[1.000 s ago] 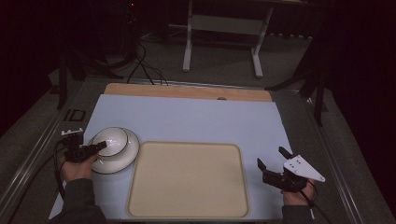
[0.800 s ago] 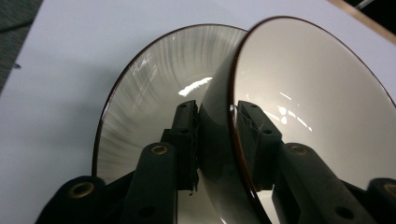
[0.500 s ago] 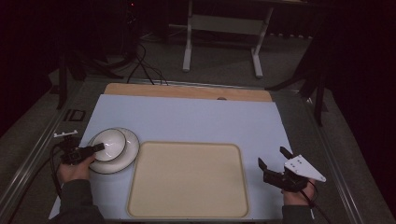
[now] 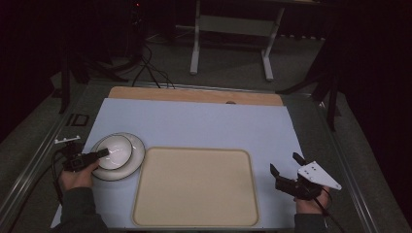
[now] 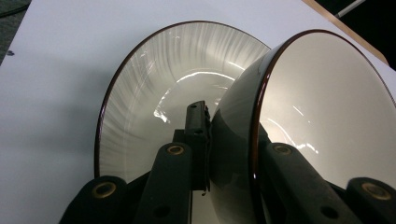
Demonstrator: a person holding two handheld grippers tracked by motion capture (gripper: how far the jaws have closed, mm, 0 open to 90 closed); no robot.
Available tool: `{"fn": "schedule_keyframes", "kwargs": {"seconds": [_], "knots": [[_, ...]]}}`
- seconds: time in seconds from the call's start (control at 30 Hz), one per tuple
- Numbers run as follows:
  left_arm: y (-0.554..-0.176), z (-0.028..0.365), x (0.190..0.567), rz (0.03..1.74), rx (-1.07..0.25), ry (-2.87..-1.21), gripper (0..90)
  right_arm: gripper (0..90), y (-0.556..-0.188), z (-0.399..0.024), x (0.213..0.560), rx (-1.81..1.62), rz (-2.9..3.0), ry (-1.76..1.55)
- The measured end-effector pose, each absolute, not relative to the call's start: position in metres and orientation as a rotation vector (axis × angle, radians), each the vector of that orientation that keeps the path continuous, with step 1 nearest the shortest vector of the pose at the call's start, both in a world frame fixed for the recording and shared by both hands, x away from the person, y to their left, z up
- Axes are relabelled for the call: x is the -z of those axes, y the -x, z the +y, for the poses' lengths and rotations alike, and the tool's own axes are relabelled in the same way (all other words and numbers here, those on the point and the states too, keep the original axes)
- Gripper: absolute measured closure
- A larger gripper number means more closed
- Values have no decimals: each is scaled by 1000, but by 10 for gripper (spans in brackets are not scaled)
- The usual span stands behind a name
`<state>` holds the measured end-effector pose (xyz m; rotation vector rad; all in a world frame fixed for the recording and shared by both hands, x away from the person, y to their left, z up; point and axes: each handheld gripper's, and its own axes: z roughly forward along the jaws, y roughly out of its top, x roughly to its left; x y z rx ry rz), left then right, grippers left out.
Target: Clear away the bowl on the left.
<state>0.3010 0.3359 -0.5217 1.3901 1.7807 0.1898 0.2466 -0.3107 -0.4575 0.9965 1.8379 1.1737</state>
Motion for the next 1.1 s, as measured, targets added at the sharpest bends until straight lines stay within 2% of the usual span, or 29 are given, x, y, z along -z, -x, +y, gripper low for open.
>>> {"fn": "schedule_keyframes", "kwargs": {"seconds": [0.57,1.1], "knots": [[-297,335,519,1768,-202,-1353,798,138,-246,-311,457,-1173,1840,-993],[-282,330,503,1683,-211,-1297,798,138,-246,-311,457,-1175,1835,-992]]}}
